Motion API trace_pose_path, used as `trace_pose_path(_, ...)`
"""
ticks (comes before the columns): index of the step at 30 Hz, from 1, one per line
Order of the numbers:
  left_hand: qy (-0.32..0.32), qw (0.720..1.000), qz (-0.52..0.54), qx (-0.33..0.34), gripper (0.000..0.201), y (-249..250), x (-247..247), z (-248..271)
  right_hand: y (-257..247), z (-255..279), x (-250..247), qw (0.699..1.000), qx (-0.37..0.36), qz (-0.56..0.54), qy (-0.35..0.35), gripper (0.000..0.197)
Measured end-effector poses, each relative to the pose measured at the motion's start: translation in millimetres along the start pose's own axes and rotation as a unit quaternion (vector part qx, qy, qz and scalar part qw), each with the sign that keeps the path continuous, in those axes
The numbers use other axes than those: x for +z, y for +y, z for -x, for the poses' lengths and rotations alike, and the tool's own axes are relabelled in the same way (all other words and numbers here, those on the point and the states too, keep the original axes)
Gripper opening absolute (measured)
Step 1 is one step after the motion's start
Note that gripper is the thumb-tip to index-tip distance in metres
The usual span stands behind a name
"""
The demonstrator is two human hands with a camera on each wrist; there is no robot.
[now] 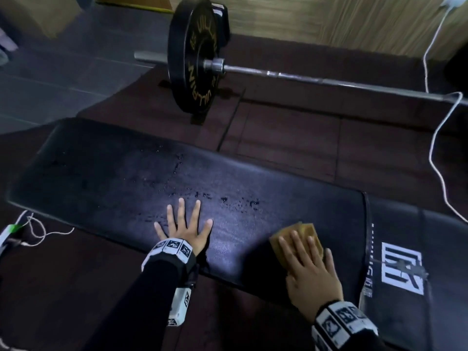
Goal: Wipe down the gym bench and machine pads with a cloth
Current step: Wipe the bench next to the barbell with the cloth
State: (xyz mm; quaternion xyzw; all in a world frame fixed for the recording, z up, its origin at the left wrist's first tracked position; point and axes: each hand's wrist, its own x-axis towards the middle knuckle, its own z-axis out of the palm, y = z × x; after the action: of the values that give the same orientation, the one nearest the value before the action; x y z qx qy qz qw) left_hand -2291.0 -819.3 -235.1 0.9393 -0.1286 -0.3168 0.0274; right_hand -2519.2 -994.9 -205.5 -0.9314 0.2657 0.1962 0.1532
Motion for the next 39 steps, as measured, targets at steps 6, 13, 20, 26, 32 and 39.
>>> trace_pose_path(6,-0.073,0.997,-0.023,-0.019,0.060,7,-11,-2,14,-9,-30,0.994,-0.078,0.057,-0.046,0.070)
trace_pose_path(13,-0.123,0.991,-0.050,-0.024,0.061,10,-16,-5,11,-28,-23,0.965,-0.212,0.142,-0.056,0.053)
trace_pose_path(20,-0.149,0.986,-0.068,-0.041,0.059,9,-18,-8,-36,-113,-52,0.943,-0.295,0.144,-0.062,0.050)
trace_pose_path(26,-0.188,0.975,-0.094,-0.068,0.063,9,-21,-9,-28,-192,-87,0.945,-0.288,0.141,-0.066,0.052)
trace_pose_path(32,-0.192,0.974,-0.096,-0.077,0.065,11,-23,-8,37,-168,-88,0.963,-0.235,0.128,-0.041,0.058)
trace_pose_path(39,-0.201,0.973,-0.091,-0.071,0.063,12,-25,-9,26,-93,-50,0.936,-0.314,0.142,-0.075,0.053)
